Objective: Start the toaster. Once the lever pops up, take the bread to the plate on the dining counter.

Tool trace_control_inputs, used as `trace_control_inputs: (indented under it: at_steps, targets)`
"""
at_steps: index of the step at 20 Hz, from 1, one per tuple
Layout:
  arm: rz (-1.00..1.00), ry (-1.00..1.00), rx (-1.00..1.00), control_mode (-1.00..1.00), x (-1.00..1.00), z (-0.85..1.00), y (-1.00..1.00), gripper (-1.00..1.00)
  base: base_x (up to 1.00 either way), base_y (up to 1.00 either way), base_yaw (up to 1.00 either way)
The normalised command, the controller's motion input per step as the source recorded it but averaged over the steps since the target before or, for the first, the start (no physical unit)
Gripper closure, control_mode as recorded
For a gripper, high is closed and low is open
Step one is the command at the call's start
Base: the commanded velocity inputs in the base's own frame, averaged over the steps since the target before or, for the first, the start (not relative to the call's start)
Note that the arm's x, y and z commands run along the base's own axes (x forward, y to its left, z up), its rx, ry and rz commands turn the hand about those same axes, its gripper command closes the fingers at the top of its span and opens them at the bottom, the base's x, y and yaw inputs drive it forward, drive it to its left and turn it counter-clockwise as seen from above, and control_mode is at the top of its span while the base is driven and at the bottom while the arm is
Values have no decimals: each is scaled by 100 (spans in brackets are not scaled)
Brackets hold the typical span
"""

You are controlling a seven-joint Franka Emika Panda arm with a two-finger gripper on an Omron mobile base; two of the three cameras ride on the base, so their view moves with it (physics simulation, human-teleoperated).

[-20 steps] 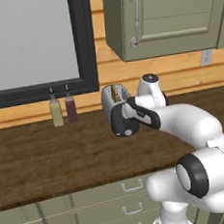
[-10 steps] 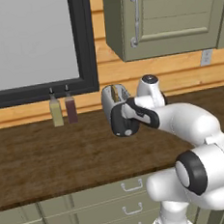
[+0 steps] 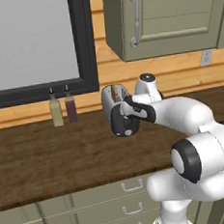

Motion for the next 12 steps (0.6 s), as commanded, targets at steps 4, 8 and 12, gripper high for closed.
trace_control_inputs:
  at_steps: [4,8,12]
  targets:
    - [0,0,0,-100,0,-28,0,-100,0,0,0]
    - [0,0,0,-100,0,-32,0,-100,0,0,0]
    - [0,0,0,-100,0,-23,0,-100,0,0,0]
